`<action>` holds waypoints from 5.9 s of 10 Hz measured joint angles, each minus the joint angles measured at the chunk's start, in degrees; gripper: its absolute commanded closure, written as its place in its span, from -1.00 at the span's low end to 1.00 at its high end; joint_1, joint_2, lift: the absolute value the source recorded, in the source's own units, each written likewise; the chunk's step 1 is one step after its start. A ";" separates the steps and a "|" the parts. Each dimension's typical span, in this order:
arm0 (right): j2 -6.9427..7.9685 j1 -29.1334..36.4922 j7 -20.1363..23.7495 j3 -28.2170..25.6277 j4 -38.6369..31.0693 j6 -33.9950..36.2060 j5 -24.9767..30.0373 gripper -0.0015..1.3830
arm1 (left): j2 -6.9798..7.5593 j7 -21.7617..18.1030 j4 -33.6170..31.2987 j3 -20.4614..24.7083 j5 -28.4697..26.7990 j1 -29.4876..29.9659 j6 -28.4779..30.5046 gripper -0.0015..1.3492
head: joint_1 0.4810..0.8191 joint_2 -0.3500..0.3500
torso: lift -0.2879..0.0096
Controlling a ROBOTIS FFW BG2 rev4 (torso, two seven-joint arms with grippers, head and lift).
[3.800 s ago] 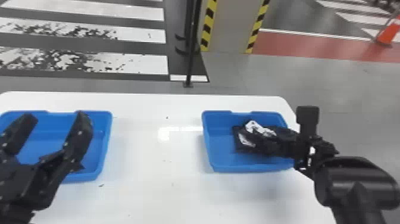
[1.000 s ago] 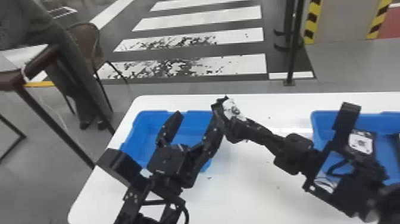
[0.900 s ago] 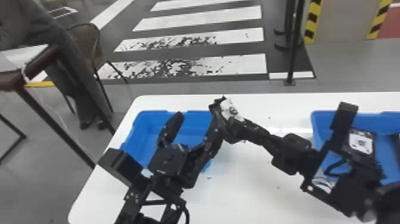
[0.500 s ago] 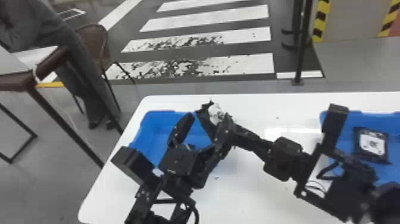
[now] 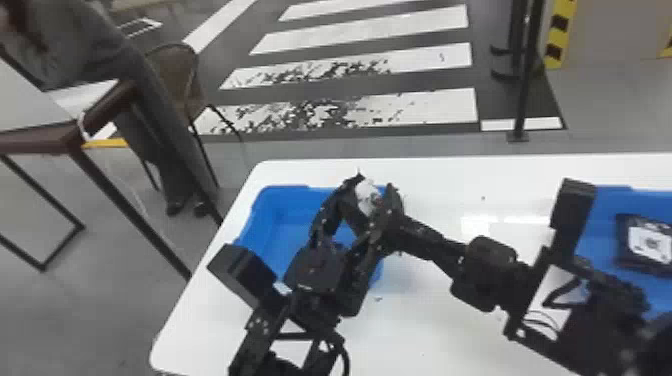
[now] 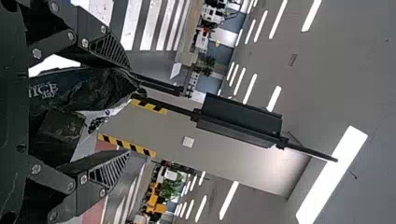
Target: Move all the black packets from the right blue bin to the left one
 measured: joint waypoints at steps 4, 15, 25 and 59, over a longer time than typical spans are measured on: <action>-0.05 0.13 0.04 0.00 0.03 -0.57 -0.30 0.65 | 0.21 1.83 -2.20 -0.13 -3.23 0.48 1.84 0.79 | 0.27 0.94 | -0.01; 0.04 2.36 0.04 -0.11 2.92 -6.58 -7.47 -0.78 | -1.43 4.43 9.98 4.39 -11.33 -7.83 -4.78 0.79 | 0.27 0.99 | -0.01; 0.85 5.48 0.03 -8.45 1.03 -4.79 -1.26 -0.78 | -0.65 6.40 20.14 7.30 -23.49 -15.12 -8.89 -0.81 | 0.27 0.90 | -0.01; 7.97 13.05 -22.39 -37.00 -1.96 17.55 22.73 0.63 | -2.57 2.78 -6.65 7.05 -10.30 8.37 -7.46 -0.79 | 0.27 -0.01 | -0.01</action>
